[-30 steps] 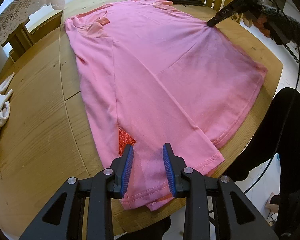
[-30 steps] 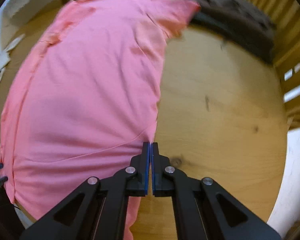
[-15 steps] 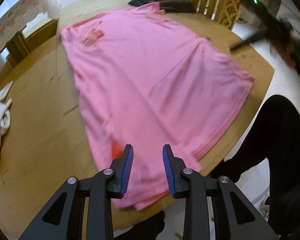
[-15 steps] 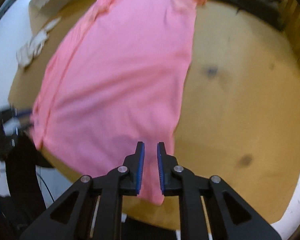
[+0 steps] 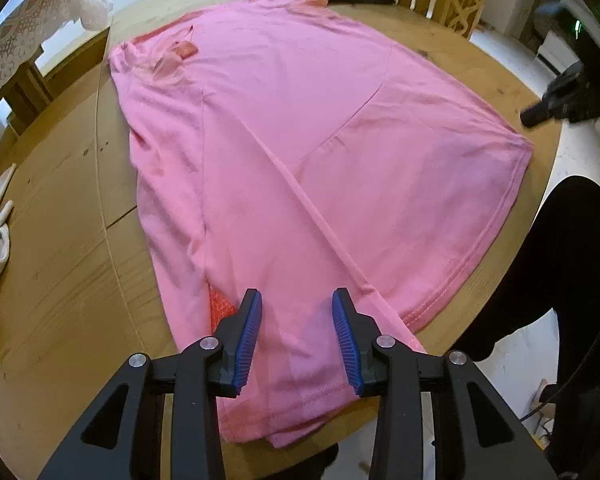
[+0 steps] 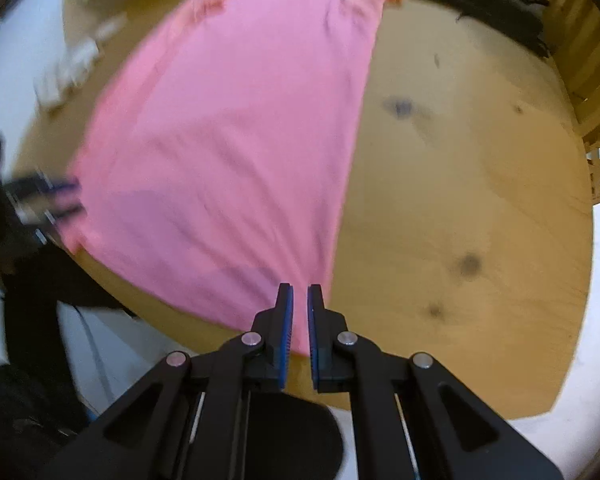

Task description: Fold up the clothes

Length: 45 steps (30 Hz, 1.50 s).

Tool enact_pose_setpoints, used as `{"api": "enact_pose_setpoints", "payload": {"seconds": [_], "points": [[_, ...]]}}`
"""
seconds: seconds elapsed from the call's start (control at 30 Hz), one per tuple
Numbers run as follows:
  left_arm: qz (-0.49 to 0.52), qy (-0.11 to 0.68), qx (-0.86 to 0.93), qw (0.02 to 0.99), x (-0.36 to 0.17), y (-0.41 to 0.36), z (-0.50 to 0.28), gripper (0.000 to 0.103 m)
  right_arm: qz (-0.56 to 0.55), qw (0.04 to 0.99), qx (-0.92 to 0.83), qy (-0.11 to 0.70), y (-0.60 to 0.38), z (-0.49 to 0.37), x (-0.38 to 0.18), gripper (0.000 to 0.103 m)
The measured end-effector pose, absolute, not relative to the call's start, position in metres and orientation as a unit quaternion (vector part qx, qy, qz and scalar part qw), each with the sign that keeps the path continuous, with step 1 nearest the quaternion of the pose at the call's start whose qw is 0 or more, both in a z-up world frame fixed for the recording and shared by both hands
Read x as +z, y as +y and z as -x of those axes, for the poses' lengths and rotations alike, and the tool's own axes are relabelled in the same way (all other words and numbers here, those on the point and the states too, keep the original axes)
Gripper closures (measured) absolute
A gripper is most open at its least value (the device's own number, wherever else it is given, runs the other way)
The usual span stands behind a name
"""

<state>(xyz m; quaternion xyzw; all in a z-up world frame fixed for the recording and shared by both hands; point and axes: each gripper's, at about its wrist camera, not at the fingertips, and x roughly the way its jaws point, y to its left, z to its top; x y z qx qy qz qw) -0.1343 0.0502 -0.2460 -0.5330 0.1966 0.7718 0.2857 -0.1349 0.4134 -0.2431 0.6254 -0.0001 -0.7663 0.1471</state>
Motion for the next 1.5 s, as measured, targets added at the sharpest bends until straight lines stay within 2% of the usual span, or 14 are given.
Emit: {"api": "enact_pose_setpoints", "payload": {"seconds": [0.07, 0.13, 0.17, 0.2, 0.27, 0.3, 0.33, 0.63, 1.0, 1.17, 1.2, 1.23, 1.3, 1.5], "points": [[0.523, 0.184, 0.776, 0.3, -0.229, 0.064, 0.137, 0.072, -0.604, 0.138, -0.785, -0.012, 0.423, 0.15, -0.228, 0.092], [0.5, 0.178, 0.785, 0.321, -0.21, 0.089, 0.134, 0.07, -0.583, 0.124, -0.802, -0.026, 0.433, 0.17, -0.215, 0.082], [0.486, 0.173, 0.789, 0.334, -0.201, 0.108, 0.13, 0.069, -0.572, 0.118, -0.81, -0.048, 0.444, 0.184, -0.209, 0.069], [0.474, 0.167, 0.792, 0.347, -0.194, 0.126, 0.125, 0.069, -0.561, 0.112, -0.817, -0.071, 0.455, 0.198, -0.203, 0.06], [0.449, 0.159, 0.799, 0.368, -0.187, 0.164, 0.116, 0.061, -0.546, 0.108, -0.822, -0.12, 0.471, 0.226, -0.194, 0.06], [0.435, 0.159, 0.803, 0.375, -0.187, 0.186, 0.111, 0.053, -0.545, 0.104, -0.821, -0.137, 0.48, 0.236, -0.191, 0.06], [0.428, 0.162, 0.802, 0.384, -0.189, 0.205, 0.106, 0.051, -0.544, 0.097, -0.821, -0.143, 0.487, 0.245, -0.191, 0.06], [0.452, 0.206, 0.759, 0.42, -0.228, 0.289, 0.084, 0.051, -0.545, 0.086, -0.821, -0.15, 0.513, 0.285, -0.205, 0.06], [0.485, 0.245, 0.742, 0.394, -0.25, 0.328, 0.077, 0.051, -0.554, 0.103, -0.816, -0.127, 0.509, 0.3, -0.219, 0.06], [0.482, 0.236, 0.746, 0.393, -0.253, 0.325, 0.08, 0.056, -0.539, 0.121, -0.823, -0.132, 0.511, 0.329, -0.213, 0.06], [0.483, 0.231, 0.748, 0.392, -0.253, 0.323, 0.084, 0.066, -0.535, 0.124, -0.824, -0.143, 0.511, 0.339, -0.214, 0.06], [0.487, 0.223, 0.749, 0.39, -0.252, 0.319, 0.089, 0.08, -0.53, 0.128, -0.824, -0.154, 0.512, 0.35, -0.214, 0.06], [0.51, 0.178, 0.746, 0.389, -0.253, 0.308, 0.106, 0.1, -0.525, 0.127, -0.823, -0.177, 0.511, 0.372, -0.219, 0.06], [0.528, 0.118, 0.746, 0.389, -0.255, 0.284, 0.127, 0.101, -0.535, 0.1, -0.819, -0.18, 0.491, 0.453, -0.25, 0.06]]}}
